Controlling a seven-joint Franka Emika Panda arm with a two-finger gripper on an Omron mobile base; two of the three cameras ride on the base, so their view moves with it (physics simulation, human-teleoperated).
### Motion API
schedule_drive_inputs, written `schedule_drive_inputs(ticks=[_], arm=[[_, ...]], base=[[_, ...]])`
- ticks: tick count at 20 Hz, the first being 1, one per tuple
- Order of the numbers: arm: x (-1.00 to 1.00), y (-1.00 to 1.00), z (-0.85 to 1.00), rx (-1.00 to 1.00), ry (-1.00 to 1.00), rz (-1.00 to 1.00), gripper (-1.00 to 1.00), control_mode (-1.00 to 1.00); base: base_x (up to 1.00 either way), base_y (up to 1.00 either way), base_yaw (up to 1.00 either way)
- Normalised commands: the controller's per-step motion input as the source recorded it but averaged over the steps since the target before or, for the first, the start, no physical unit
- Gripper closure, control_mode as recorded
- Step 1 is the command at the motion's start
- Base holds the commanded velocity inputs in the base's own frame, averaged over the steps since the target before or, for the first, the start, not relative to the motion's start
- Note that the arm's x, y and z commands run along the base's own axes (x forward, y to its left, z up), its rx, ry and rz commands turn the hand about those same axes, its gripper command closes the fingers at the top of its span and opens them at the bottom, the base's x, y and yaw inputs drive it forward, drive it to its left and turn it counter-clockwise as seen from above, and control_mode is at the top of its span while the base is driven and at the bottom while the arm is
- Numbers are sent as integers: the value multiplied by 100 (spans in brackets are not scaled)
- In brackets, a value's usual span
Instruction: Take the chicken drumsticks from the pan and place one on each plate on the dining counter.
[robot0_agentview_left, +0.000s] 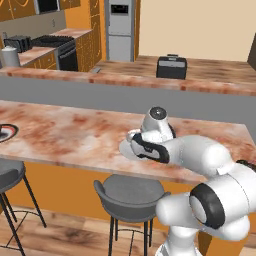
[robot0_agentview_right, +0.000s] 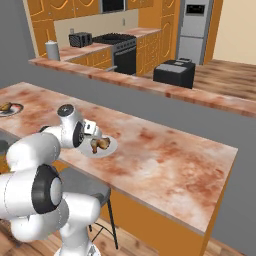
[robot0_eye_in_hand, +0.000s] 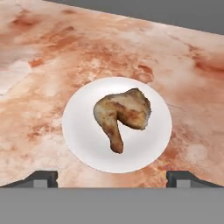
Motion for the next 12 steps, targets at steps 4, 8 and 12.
schedule_drive_inputs(ticks=[4, 8, 12], arm=[[-100, -5, 100, 0, -24, 0, -100, -100], [-100, -17, 93, 0, -8, 0, -100, -100], [-100, -34, 60, 0, -2, -3, -100, -100]], base=[[0, 0, 0], [0, 0, 0], [0, 0, 0]])
